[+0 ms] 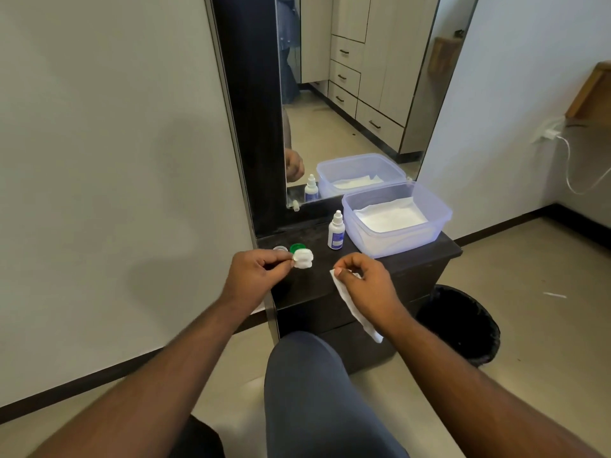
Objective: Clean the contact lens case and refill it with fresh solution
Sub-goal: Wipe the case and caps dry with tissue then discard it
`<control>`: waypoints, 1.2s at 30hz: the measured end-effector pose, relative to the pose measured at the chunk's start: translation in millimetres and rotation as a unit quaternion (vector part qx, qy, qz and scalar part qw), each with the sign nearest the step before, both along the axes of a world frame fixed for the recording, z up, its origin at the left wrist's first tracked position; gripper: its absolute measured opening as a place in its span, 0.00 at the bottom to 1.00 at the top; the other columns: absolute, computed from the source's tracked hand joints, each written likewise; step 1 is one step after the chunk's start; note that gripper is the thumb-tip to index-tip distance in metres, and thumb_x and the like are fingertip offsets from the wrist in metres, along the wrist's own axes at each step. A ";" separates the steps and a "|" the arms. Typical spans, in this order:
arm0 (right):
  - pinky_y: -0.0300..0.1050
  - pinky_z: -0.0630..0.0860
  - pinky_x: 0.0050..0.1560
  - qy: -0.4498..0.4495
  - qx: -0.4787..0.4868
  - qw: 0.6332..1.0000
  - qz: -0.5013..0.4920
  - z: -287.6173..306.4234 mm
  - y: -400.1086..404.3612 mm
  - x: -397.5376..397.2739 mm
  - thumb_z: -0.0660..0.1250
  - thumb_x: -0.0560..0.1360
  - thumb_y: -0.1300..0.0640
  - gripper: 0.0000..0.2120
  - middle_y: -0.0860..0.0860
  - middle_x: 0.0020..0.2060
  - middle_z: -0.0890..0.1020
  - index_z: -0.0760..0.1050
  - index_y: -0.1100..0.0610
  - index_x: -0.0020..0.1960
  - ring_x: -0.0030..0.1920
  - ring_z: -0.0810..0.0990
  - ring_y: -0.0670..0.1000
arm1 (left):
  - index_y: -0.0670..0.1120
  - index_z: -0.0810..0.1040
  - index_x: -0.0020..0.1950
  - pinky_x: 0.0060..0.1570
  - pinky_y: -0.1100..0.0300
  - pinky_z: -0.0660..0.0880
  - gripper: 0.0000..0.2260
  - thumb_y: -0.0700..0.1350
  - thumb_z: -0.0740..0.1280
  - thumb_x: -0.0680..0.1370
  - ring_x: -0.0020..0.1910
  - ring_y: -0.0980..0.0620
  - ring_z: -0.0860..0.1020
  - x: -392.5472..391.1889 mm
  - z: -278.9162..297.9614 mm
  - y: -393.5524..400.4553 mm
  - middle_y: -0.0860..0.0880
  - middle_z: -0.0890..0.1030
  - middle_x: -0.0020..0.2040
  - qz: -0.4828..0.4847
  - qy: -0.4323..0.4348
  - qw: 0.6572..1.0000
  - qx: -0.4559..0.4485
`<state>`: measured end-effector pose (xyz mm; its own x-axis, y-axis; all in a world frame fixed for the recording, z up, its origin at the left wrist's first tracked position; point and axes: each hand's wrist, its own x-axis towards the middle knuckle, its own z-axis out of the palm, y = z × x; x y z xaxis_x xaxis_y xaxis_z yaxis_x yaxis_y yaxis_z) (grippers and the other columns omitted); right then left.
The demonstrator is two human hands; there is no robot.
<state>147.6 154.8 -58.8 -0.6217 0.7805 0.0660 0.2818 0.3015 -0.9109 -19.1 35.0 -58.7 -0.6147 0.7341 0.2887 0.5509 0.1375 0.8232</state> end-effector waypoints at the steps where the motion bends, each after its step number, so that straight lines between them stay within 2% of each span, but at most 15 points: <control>1: 0.29 0.68 0.43 0.001 0.003 1.000 0.000 0.6 1.4 -0.3 0.65 0.77 0.57 0.04 0.42 0.42 0.80 0.78 0.52 0.47 0.46 0.77 0.42 | 0.45 0.83 0.54 0.47 0.71 0.76 0.11 0.39 0.73 0.72 0.44 0.62 0.81 -6.7 -1.0 0.4 0.53 0.84 0.47 -0.033 0.038 0.999 -0.014; 4: 0.28 0.68 0.44 0.004 0.014 1.000 -0.007 1.0 5.8 -2.5 0.65 0.77 0.57 0.03 0.43 0.43 0.80 0.78 0.52 0.48 0.46 0.77 0.41 | 0.46 0.84 0.54 0.44 0.71 0.75 0.10 0.41 0.71 0.74 0.43 0.64 0.79 -22.9 -1.0 3.3 0.52 0.85 0.46 -0.136 0.187 0.972 -0.052; 6: 0.27 0.68 0.45 0.005 0.019 1.000 -0.012 -0.3 7.7 -4.3 0.65 0.77 0.56 0.03 0.42 0.44 0.80 0.78 0.51 0.48 0.47 0.77 0.41 | 0.47 0.84 0.54 0.42 0.65 0.77 0.10 0.44 0.69 0.74 0.42 0.60 0.80 -30.9 -0.5 7.5 0.51 0.86 0.45 -0.199 0.289 0.932 -0.088; 9: 0.26 0.68 0.44 0.008 0.015 1.000 -0.025 -3.2 9.7 -6.3 0.65 0.77 0.56 0.03 0.40 0.43 0.79 0.78 0.50 0.48 0.47 0.77 0.41 | 0.47 0.83 0.56 0.42 0.61 0.78 0.11 0.42 0.68 0.75 0.44 0.52 0.82 -38.0 2.8 10.5 0.49 0.85 0.48 -0.240 0.338 0.900 -0.133; 11: 0.26 0.67 0.43 0.014 0.014 0.999 -0.032 -4.8 10.5 -7.9 0.65 0.77 0.56 0.03 0.41 0.43 0.79 0.78 0.51 0.48 0.47 0.77 0.41 | 0.46 0.82 0.58 0.45 0.68 0.74 0.12 0.40 0.68 0.75 0.45 0.54 0.82 -38.3 3.4 11.0 0.49 0.85 0.49 -0.223 0.308 0.917 -0.118; 12: 0.26 0.68 0.43 0.017 0.014 0.999 -0.032 -5.6 10.7 -8.7 0.65 0.77 0.56 0.03 0.41 0.43 0.80 0.78 0.51 0.48 0.47 0.77 0.41 | 0.46 0.82 0.59 0.47 0.71 0.72 0.12 0.40 0.68 0.76 0.46 0.55 0.81 -35.1 4.4 11.5 0.48 0.85 0.51 -0.188 0.267 0.938 -0.114; 14: 0.25 0.68 0.43 0.023 0.016 0.999 -0.033 -7.0 10.9 -10.0 0.65 0.77 0.56 0.03 0.42 0.44 0.80 0.78 0.52 0.48 0.48 0.77 0.41 | 0.47 0.81 0.60 0.49 0.67 0.74 0.13 0.45 0.69 0.76 0.46 0.57 0.80 -21.9 9.8 16.6 0.48 0.84 0.53 -0.087 0.152 0.975 -0.134; 15: 0.25 0.68 0.43 0.026 0.015 0.999 -0.034 -7.4 11.1 -10.3 0.66 0.77 0.56 0.03 0.42 0.44 0.80 0.79 0.52 0.48 0.48 0.77 0.41 | 0.47 0.80 0.61 0.49 0.62 0.77 0.15 0.50 0.69 0.76 0.46 0.55 0.79 -14.6 12.4 21.3 0.48 0.84 0.52 -0.040 0.108 0.980 -0.160; 17: 0.25 0.68 0.43 0.032 0.012 0.999 -0.039 -8.1 11.7 -10.4 0.66 0.77 0.56 0.04 0.42 0.44 0.80 0.79 0.52 0.49 0.48 0.77 0.41 | 0.48 0.79 0.62 0.48 0.55 0.78 0.24 0.61 0.69 0.72 0.47 0.52 0.79 -0.4 17.7 32.2 0.48 0.83 0.52 0.013 0.104 0.966 -0.237; 19: 0.25 0.68 0.43 0.034 0.010 0.998 -0.046 -9.0 13.0 -9.5 0.66 0.77 0.56 0.04 0.42 0.44 0.80 0.79 0.52 0.49 0.47 0.78 0.41 | 0.50 0.78 0.62 0.48 0.54 0.78 0.28 0.66 0.68 0.69 0.51 0.49 0.79 11.5 24.0 40.6 0.49 0.81 0.56 0.021 0.141 0.943 -0.302; 22: 0.25 0.69 0.42 0.025 0.008 0.998 -0.052 -11.3 14.0 -4.8 0.66 0.77 0.56 0.03 0.43 0.43 0.81 0.79 0.52 0.48 0.46 0.78 0.41 | 0.52 0.74 0.63 0.50 0.53 0.78 0.26 0.60 0.71 0.68 0.55 0.47 0.78 22.2 29.0 47.9 0.49 0.79 0.59 -0.003 0.181 0.916 -0.359; 25: 0.24 0.70 0.37 0.023 0.003 0.998 -0.057 -14.6 14.5 3.5 0.66 0.77 0.56 0.03 0.43 0.43 0.81 0.79 0.52 0.48 0.45 0.78 0.41 | 0.52 0.73 0.64 0.53 0.51 0.78 0.24 0.49 0.72 0.69 0.59 0.47 0.76 25.7 32.2 49.5 0.49 0.78 0.62 -0.049 0.188 0.910 -0.365; 28: 0.25 0.71 0.38 0.022 -0.004 0.998 -0.058 -19.8 17.3 12.4 0.66 0.77 0.56 0.03 0.42 0.42 0.81 0.79 0.52 0.48 0.45 0.79 0.41 | 0.51 0.72 0.66 0.54 0.53 0.77 0.25 0.43 0.72 0.70 0.60 0.48 0.76 25.0 36.8 48.7 0.49 0.77 0.63 -0.075 0.179 0.905 -0.379; 34: 0.26 0.73 0.40 0.038 0.007 0.999 -0.036 -30.9 26.8 29.9 0.67 0.76 0.59 0.03 0.44 0.39 0.82 0.80 0.54 0.46 0.42 0.79 0.37 | 0.49 0.74 0.65 0.55 0.56 0.77 0.23 0.41 0.72 0.71 0.58 0.49 0.77 26.7 44.3 47.8 0.48 0.78 0.62 -0.082 0.162 0.895 -0.408; 36: 0.26 0.74 0.39 0.050 0.010 0.998 -0.032 -30.8 30.0 38.6 0.67 0.76 0.59 0.03 0.45 0.38 0.82 0.80 0.55 0.46 0.42 0.80 0.37 | 0.50 0.75 0.64 0.53 0.56 0.76 0.21 0.45 0.72 0.72 0.58 0.48 0.76 32.4 48.6 47.7 0.48 0.77 0.61 -0.064 0.200 0.882 -0.423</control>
<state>186.2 184.8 -89.7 -0.5593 0.8169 0.1405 0.2094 0.3033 -0.9296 13.3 82.7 -10.1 -0.4850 0.8466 -0.2194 0.8292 0.5248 0.1922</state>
